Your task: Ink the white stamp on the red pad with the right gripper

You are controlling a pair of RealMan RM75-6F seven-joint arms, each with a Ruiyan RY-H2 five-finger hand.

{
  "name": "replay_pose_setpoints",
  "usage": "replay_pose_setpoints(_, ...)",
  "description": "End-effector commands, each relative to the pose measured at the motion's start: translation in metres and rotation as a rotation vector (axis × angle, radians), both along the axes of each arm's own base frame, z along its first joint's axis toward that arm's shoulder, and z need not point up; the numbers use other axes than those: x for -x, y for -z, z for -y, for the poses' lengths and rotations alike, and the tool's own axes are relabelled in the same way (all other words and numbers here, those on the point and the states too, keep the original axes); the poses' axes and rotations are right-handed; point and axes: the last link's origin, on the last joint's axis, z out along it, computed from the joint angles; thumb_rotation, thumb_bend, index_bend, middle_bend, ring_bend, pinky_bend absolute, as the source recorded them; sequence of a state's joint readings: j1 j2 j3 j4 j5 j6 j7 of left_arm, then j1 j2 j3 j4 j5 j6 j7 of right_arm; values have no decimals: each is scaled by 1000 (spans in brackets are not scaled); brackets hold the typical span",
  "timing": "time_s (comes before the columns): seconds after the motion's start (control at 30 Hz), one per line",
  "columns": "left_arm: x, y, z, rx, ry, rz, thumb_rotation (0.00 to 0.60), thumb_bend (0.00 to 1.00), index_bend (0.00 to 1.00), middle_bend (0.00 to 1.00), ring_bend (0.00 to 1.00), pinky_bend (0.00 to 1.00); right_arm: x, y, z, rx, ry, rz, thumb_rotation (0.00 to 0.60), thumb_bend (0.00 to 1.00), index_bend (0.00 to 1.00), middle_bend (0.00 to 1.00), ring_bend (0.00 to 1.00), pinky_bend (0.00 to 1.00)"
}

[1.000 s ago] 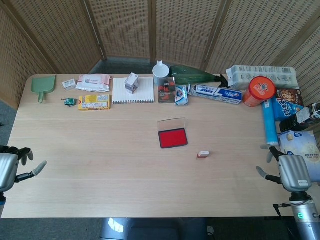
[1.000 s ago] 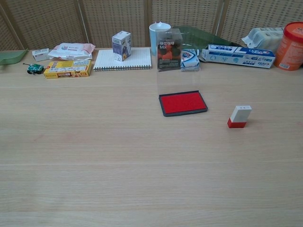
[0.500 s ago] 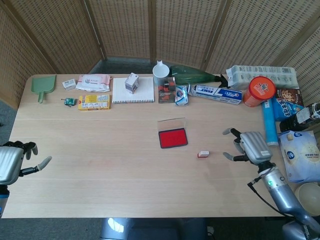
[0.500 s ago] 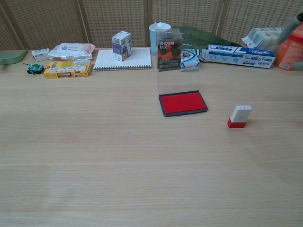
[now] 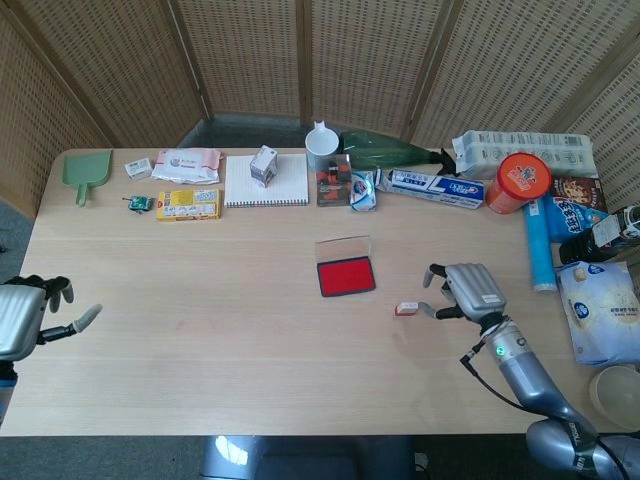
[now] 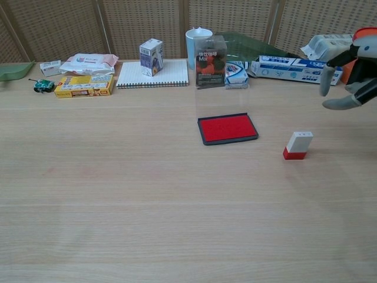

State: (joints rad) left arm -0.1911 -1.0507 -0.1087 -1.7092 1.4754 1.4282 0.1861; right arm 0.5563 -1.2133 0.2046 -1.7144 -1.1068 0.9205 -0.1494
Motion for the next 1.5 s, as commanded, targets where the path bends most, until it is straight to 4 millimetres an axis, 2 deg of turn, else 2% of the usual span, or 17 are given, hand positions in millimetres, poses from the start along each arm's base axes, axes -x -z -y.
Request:
replay_pose_setpoints(0.03,0,3,0,9,1,3,48,156,576,687,603,586,-2,9,-2,-30,24,-35,465,332,466,1000,1000,1000)
replay_pose_setpoints(0.37,6,6,2,17,-7,13,44,157,577,687,603,586,-12,28,0,-39,51,-53,470,332,466,1000,1000,1000)
replay_pose_setpoints(0.8,13,8,4,23,-21,21,47,157,577,687,603,588,-8,53,8,-44,110,-97,468,332,465,1000,1000,1000)
replay_pose_setpoints(1.5,16,10,4,29,-19,26,48,157,577,687,603,605,0,65,7,-41,128,-139,471,333,465,1000,1000,1000)
